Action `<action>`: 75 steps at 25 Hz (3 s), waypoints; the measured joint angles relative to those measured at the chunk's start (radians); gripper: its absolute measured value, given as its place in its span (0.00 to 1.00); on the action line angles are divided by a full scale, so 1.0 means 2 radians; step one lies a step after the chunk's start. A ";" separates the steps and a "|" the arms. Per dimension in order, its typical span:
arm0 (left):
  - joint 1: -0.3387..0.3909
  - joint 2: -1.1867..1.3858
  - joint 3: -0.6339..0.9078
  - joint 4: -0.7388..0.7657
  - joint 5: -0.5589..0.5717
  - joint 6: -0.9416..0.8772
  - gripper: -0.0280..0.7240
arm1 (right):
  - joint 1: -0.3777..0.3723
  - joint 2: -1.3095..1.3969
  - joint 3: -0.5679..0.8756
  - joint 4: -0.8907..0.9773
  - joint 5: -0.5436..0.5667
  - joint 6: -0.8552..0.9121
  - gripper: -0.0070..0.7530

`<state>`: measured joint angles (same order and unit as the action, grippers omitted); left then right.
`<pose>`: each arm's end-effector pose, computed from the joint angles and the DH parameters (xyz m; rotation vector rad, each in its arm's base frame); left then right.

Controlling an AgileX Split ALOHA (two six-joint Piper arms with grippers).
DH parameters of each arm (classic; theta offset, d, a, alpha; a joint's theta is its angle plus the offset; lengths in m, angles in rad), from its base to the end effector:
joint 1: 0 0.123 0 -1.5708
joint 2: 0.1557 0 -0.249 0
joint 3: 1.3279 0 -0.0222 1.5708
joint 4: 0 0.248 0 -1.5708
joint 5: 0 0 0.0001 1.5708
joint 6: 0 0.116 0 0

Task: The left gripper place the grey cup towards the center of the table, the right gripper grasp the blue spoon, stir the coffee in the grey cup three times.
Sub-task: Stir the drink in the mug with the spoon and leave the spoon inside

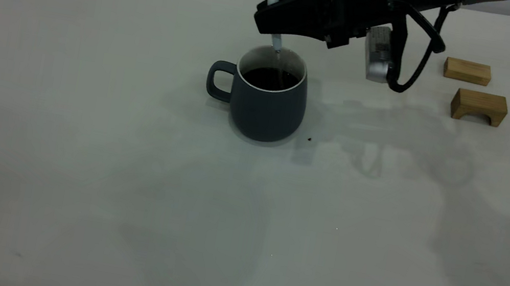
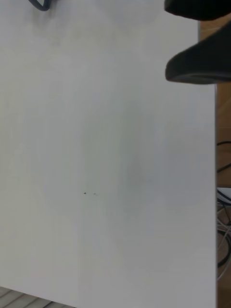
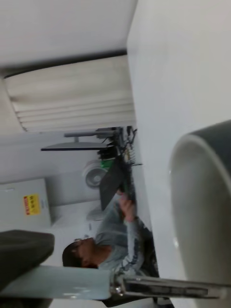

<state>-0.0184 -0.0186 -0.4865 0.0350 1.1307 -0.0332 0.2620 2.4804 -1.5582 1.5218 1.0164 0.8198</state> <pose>0.0463 0.0028 0.2544 -0.0188 2.1086 0.0114 0.3976 0.2087 0.0262 -1.6032 -1.4642 -1.0365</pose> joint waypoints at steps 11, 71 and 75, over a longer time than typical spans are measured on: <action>0.000 0.000 0.000 0.000 0.000 0.000 0.43 | 0.004 0.000 -0.004 0.027 -0.005 -0.166 0.19; 0.000 0.000 0.000 0.000 0.000 0.000 0.43 | 0.024 0.025 -0.008 0.038 -0.003 -0.197 0.19; 0.000 0.000 0.000 0.000 0.000 0.000 0.43 | 0.014 0.025 -0.009 0.016 -0.003 -0.211 0.19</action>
<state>-0.0184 -0.0186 -0.4865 0.0350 1.1307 -0.0332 0.2906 2.5304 -1.5755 1.5535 1.0104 0.3982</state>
